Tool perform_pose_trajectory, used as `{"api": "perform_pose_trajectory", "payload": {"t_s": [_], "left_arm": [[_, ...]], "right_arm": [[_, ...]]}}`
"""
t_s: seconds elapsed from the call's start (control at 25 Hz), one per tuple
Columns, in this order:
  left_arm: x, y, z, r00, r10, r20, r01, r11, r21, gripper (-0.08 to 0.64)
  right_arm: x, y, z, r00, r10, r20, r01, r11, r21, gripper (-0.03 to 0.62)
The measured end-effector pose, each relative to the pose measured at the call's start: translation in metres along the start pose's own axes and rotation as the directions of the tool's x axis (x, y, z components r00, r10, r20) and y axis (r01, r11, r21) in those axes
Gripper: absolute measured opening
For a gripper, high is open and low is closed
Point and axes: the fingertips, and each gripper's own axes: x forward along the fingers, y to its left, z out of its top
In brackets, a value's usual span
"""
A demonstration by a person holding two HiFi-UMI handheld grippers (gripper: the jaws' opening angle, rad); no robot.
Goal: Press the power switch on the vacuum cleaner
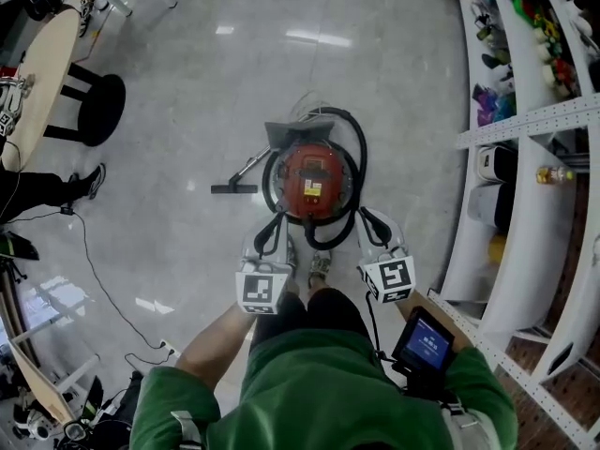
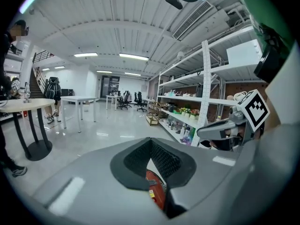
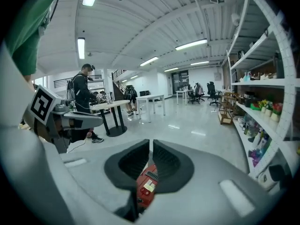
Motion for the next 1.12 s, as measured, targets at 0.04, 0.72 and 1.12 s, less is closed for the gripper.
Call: {"api": "perform_pose_trajectory", "payload": {"t_s": [0.04, 0.72, 1.12], "left_arm": [[-0.005, -0.002, 0.007, 1.0, 0.001, 0.015, -0.001, 1.0, 0.001, 0.008], [-0.078, -0.03, 0.099, 0.977, 0.017, 0.212, -0.026, 0.999, 0.04, 0.006], [-0.109, -0.055, 0.115, 0.959, 0.041, 0.281, -0.057, 0.997, 0.047, 0.006]], "right_arm": [[-0.007, 0.002, 0.008, 1.0, -0.005, 0.018, 0.005, 1.0, 0.004, 0.017], [-0.104, 0.028, 0.088, 0.97, -0.093, 0.225, 0.088, 0.996, 0.032, 0.015], [-0.135, 0.052, 0.102, 0.954, -0.054, 0.295, 0.051, 0.999, 0.019, 0.003]]}}
